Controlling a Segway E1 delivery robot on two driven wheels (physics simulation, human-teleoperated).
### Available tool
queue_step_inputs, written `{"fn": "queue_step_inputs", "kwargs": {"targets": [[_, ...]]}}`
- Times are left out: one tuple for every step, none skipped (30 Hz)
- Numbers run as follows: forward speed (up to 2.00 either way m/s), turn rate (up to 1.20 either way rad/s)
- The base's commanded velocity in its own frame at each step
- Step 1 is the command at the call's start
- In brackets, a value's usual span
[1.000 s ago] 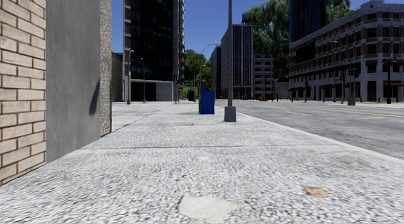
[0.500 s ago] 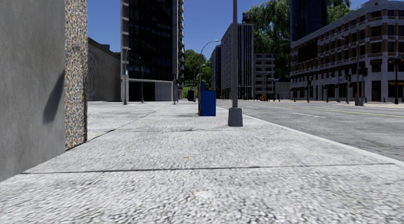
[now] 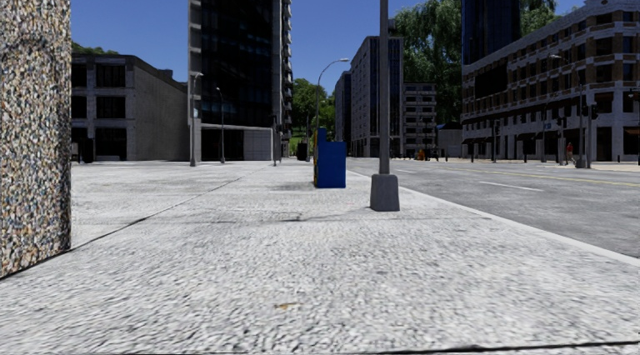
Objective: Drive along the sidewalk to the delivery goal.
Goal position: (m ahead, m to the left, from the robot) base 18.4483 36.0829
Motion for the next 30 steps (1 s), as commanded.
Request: {"fn": "queue_step_inputs", "kwargs": {"targets": [[2.00,0.22],[2.00,0.26],[2.00,0.29],[2.00,0.31],[2.00,0.31],[2.00,0.34],[2.00,0.35],[2.00,0.36],[2.00,0.36],[2.00,0.36],[2.00,0.37],[2.00,0.38],[2.00,0.38],[2.00,0.38],[2.00,0.38],[2.00,0.38],[2.00,0.39],[2.00,0.39],[2.00,0.39],[2.00,0.39],[2.00,0.39],[2.00,0.39],[2.00,0.39],[2.00,0.39],[2.00,0.39],[2.00,0.40],[2.00,0.41],[2.00,0.42],[2.00,0.42],[2.00,0.42]]}}
